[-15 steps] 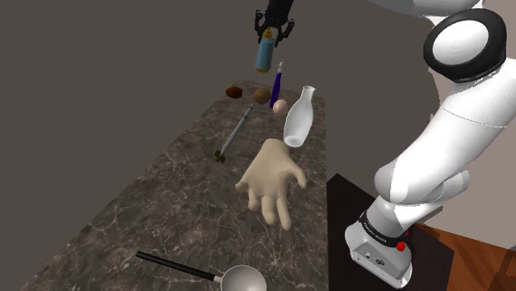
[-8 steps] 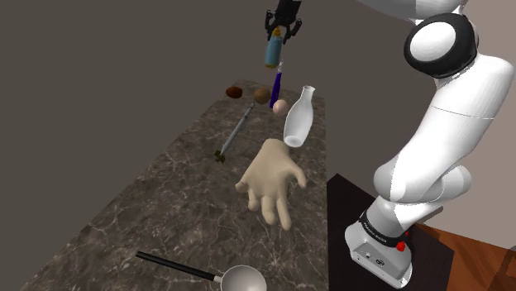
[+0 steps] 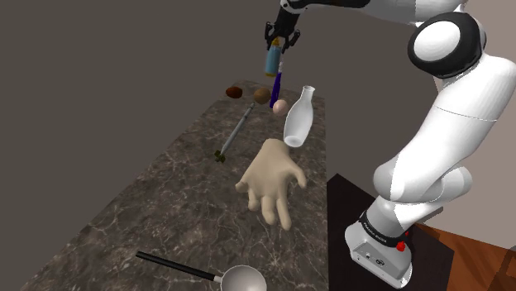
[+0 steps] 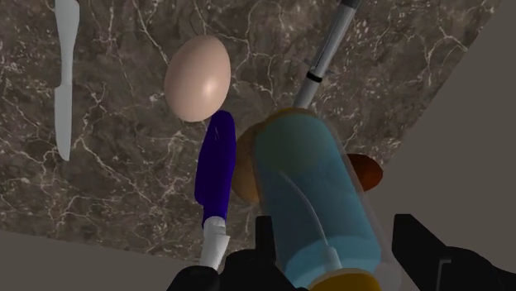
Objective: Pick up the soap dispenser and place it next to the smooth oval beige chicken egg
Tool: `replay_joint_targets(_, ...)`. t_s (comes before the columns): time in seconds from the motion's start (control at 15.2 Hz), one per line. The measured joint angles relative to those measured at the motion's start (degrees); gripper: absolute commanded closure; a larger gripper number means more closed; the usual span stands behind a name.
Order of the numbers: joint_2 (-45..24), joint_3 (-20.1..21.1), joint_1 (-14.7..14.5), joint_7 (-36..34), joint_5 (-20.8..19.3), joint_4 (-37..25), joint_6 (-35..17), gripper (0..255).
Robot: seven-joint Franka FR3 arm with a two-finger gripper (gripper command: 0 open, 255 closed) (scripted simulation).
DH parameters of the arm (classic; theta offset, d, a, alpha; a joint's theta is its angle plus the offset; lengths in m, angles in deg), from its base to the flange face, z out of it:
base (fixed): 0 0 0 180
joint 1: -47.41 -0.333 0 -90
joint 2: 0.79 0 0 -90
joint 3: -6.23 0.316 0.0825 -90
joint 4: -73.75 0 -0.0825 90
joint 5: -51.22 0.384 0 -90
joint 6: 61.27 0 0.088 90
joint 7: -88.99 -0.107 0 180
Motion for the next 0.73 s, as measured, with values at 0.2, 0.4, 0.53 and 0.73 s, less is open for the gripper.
replay_joint_targets(0.2,0.2,-0.1,0.2,-0.2,0.0,2.6,-2.5,255)
replay_joint_targets(0.4,0.8,-0.2,0.4,-0.3,0.2,5.8,-5.1,255)
replay_joint_targets(0.53,0.9,-0.2,0.5,-0.4,0.2,7.3,-6.5,255)
replay_joint_targets(0.73,0.9,-0.3,0.6,-0.7,0.1,9.8,-8.9,255)
